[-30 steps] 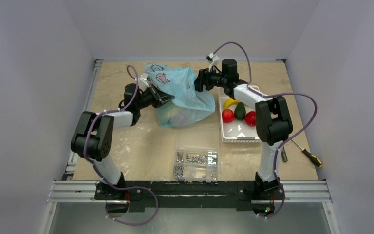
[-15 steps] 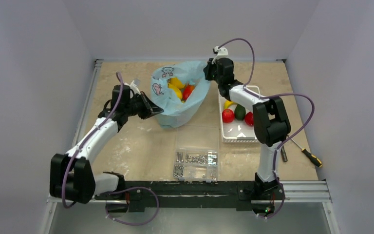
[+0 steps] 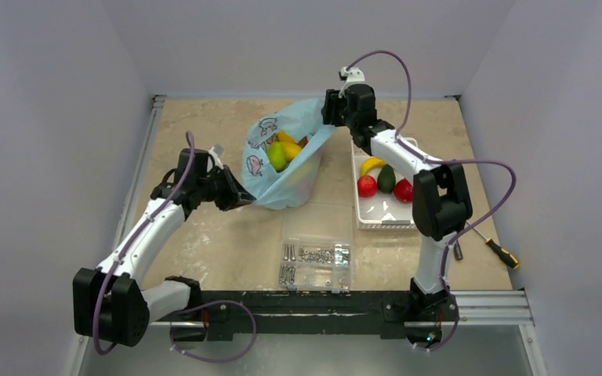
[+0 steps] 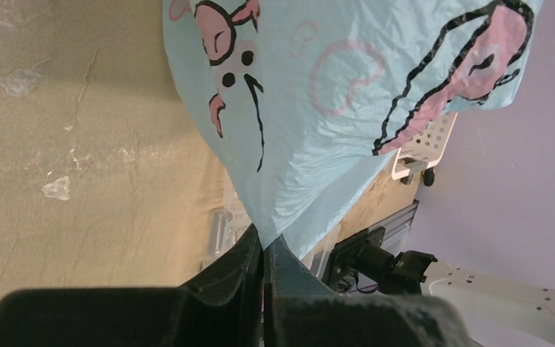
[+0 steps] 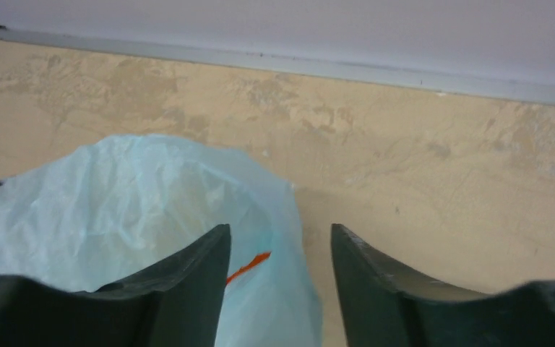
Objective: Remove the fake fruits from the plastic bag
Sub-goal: Adjust the plastic bag at the center of the board, then take out the fake fruit from the plastic bag.
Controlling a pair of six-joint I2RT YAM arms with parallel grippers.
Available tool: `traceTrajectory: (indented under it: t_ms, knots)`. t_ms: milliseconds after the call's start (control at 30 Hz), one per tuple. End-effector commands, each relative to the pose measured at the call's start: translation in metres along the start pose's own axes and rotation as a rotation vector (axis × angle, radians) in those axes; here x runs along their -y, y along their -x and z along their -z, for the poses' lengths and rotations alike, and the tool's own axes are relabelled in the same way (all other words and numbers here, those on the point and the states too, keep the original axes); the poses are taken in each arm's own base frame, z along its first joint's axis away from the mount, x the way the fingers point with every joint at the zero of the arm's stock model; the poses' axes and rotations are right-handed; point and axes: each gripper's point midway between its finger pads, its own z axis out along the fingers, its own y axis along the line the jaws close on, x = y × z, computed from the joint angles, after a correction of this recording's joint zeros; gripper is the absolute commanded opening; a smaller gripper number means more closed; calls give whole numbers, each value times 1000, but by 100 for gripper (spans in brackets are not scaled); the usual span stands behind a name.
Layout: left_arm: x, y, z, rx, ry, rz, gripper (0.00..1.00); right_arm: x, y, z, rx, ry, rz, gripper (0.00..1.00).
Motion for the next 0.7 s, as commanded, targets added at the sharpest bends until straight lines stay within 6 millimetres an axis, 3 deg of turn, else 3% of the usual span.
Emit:
traceTrajectory:
  t_ms: [0, 100, 167, 267, 433, 533, 667]
  knots:
    - [29, 16, 0, 16, -86, -19, 0, -12, 36, 63, -58, -52, 53, 60]
    - [44, 19, -6, -7, -147, -4, 0, -14, 47, 95, -64, -90, 84, 69]
    - [51, 19, -8, -17, -168, -6, 0, -41, 46, 109, -67, -19, 117, 73]
    - [59, 18, -12, -19, -190, 0, 0, -96, 29, 120, -116, 177, 123, 69]
    - [57, 3, -26, -48, -155, 0, 0, -143, -12, 107, -200, 364, 71, 52]
    - [35, -1, -32, -17, -81, 19, 0, -153, -40, 92, -204, 368, 110, 52]
    - [9, -7, -39, -12, 2, 23, 0, -149, -79, 78, -279, 346, 115, 48]
